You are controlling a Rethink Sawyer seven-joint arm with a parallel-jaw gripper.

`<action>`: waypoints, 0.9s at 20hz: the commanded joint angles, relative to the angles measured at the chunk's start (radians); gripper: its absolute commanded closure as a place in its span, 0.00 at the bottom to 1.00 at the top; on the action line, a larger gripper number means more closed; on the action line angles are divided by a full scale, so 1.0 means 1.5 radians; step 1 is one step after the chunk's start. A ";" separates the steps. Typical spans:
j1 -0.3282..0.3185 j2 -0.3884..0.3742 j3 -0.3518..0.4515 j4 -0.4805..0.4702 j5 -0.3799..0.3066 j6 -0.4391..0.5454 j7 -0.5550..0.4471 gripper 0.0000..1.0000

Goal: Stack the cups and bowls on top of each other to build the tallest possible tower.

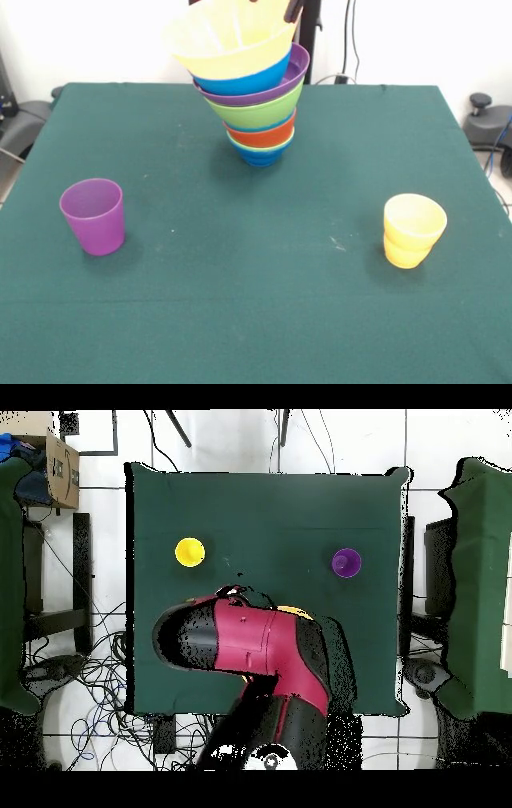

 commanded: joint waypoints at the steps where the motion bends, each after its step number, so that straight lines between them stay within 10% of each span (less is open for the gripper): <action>1: -0.038 -0.056 0.140 0.055 -0.003 -0.077 -0.103 0.00; 12: -0.130 -0.160 0.275 0.049 0.029 -0.030 -0.200 0.00; 18: -0.119 -0.227 0.282 -0.027 0.029 0.154 -0.211 0.00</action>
